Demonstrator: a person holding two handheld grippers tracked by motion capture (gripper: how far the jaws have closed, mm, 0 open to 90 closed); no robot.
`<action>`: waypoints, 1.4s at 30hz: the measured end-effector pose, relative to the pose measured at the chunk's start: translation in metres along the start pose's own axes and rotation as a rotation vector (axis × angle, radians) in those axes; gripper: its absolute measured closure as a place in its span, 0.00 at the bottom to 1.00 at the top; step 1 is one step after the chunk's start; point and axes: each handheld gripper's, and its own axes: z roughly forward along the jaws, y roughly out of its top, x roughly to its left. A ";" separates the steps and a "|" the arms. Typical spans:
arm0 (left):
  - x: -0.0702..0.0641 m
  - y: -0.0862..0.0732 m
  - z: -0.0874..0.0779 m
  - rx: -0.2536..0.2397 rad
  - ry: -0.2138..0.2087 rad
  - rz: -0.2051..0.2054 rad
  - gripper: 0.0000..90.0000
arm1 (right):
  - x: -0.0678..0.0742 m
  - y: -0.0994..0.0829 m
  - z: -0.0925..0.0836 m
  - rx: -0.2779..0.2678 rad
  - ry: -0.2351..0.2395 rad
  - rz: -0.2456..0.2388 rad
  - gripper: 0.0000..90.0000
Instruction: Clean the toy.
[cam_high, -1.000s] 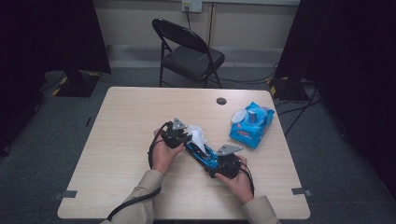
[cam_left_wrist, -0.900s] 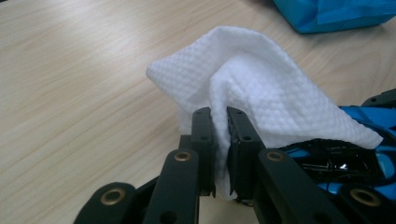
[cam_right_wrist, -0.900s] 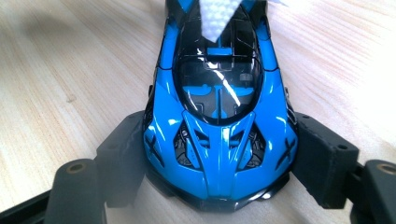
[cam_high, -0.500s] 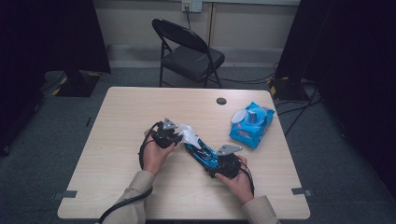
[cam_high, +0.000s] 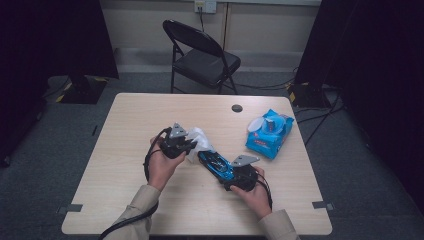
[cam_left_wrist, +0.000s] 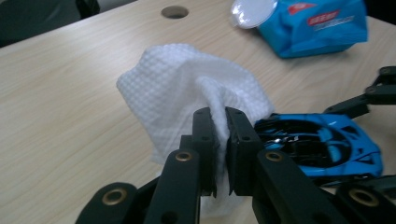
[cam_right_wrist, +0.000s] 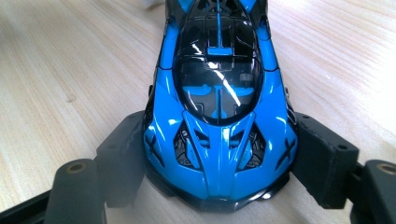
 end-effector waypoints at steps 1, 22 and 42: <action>-0.004 0.002 0.000 -0.002 -0.011 0.009 0.93 | 0.000 0.000 0.000 0.000 0.000 0.000 0.29; -0.071 0.013 0.046 0.046 -0.218 0.071 0.94 | 0.000 0.000 0.000 0.000 -0.001 0.000 0.29; -0.074 -0.001 0.058 0.098 -0.224 0.082 0.92 | 0.000 0.000 0.000 0.000 0.000 -0.002 0.29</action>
